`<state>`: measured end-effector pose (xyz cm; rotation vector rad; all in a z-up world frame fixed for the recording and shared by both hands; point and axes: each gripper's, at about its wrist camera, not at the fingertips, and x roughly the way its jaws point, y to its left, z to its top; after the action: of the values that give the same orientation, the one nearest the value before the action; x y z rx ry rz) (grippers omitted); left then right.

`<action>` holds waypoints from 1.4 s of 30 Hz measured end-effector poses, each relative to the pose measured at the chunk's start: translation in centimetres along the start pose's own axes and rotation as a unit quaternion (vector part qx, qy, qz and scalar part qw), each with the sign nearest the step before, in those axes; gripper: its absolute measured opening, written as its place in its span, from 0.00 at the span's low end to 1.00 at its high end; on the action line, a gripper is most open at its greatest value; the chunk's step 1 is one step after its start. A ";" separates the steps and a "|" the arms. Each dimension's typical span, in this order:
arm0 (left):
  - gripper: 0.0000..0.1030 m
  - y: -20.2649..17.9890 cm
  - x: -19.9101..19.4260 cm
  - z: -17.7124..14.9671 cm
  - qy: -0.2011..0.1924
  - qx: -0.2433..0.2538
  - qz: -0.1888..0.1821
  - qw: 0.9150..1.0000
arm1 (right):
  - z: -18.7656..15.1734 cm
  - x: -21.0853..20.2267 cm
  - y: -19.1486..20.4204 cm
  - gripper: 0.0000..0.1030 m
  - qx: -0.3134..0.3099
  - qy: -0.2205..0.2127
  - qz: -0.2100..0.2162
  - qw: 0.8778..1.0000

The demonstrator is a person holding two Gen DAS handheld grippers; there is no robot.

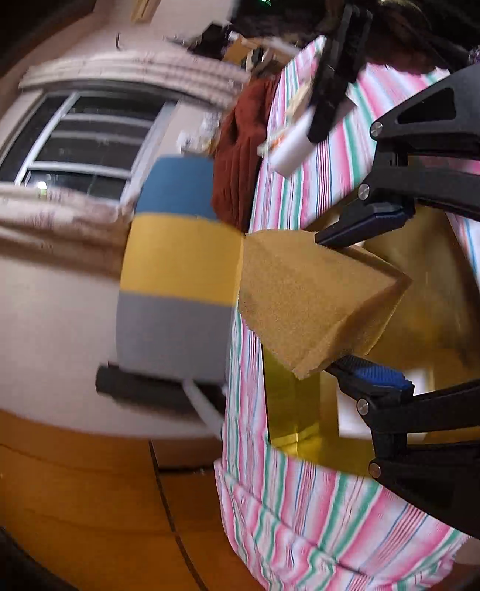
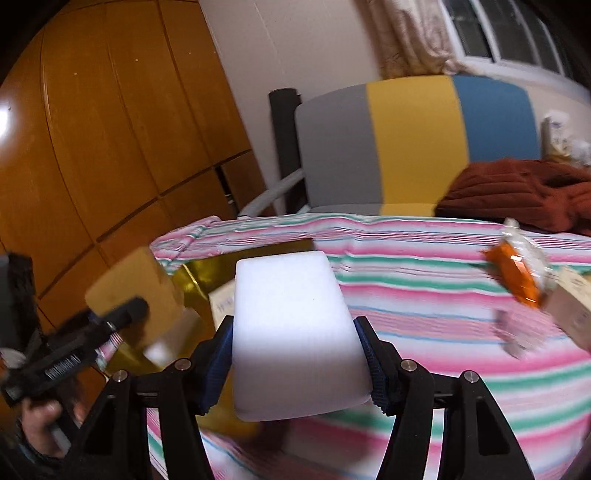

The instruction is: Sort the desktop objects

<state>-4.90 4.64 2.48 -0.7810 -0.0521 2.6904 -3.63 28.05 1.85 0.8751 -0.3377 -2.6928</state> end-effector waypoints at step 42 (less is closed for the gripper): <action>0.67 -7.0 1.5 0.3 0.028 0.033 -0.103 0.994 | -7.1 -6.7 -15.1 0.79 0.133 -0.004 -0.205 0.970</action>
<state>-4.06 11.70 2.84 -0.7839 -0.0288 2.4627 2.90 43.43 -4.81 1.1165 -0.5903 -3.0770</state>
